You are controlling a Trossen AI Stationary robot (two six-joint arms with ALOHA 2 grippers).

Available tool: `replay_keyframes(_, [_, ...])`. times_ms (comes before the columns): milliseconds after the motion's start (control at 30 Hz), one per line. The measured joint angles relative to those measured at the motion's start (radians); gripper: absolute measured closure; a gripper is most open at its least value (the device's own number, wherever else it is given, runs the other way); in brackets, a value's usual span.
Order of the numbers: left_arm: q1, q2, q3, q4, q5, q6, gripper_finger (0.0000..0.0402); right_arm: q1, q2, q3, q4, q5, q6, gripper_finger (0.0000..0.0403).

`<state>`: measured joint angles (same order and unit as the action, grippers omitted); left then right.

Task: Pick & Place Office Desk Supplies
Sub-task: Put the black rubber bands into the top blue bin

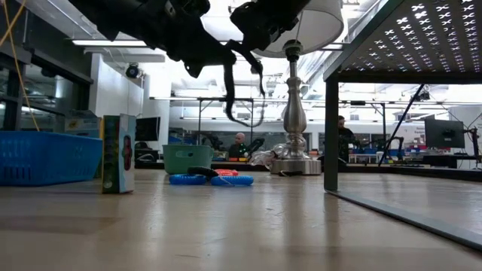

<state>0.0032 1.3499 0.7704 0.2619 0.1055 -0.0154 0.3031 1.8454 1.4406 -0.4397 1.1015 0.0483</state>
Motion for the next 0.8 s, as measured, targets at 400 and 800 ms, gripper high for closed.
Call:
replay_keyframes(400, [0.0,0.0,0.0,-0.007,0.0,-0.008,0.04,0.0,0.0,0.0,0.0,-0.016,0.0,0.0401])
replay_keyframes(800, [0.0,0.0,0.0,-0.007,0.0,-0.011,0.04,0.0,0.0,0.0,-0.008,-0.117,-0.001,0.0395])
